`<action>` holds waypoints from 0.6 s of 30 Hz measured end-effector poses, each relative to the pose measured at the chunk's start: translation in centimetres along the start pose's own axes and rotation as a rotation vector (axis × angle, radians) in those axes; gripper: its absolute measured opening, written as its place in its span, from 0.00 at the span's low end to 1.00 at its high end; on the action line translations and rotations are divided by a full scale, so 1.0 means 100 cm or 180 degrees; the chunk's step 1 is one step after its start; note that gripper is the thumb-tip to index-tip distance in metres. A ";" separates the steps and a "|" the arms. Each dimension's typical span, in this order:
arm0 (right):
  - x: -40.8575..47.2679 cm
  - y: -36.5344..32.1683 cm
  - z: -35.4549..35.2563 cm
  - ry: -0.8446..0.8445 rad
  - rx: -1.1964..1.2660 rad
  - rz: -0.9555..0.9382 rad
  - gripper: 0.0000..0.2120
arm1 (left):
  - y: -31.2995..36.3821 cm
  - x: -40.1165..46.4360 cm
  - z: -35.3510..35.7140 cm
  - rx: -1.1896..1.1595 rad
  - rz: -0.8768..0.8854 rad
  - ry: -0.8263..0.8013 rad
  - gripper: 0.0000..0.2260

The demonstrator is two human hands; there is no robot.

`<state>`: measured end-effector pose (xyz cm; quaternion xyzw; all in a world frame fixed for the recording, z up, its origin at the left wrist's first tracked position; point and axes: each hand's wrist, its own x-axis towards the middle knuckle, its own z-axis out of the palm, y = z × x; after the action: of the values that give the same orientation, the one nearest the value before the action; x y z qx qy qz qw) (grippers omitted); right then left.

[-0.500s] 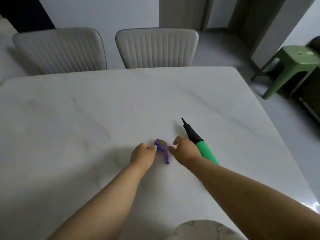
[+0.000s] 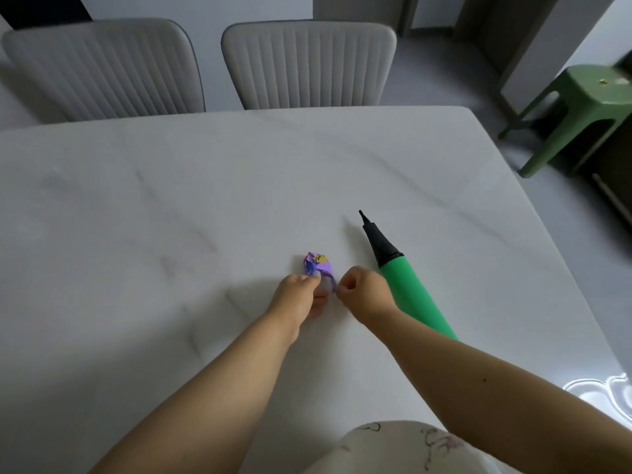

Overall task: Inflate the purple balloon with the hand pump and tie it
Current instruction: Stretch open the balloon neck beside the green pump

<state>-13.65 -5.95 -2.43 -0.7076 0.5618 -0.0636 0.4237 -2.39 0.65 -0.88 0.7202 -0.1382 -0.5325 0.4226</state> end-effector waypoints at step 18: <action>0.000 -0.042 -0.088 -0.0393 0.1874 -0.0355 0.05 | 0.055 -0.024 0.004 0.0479 0.1251 -0.0802 0.09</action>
<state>-15.53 -10.56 6.01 -0.5866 0.4527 -0.2038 0.6398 -2.30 -1.34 4.82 0.6368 -0.3666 -0.5140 0.4426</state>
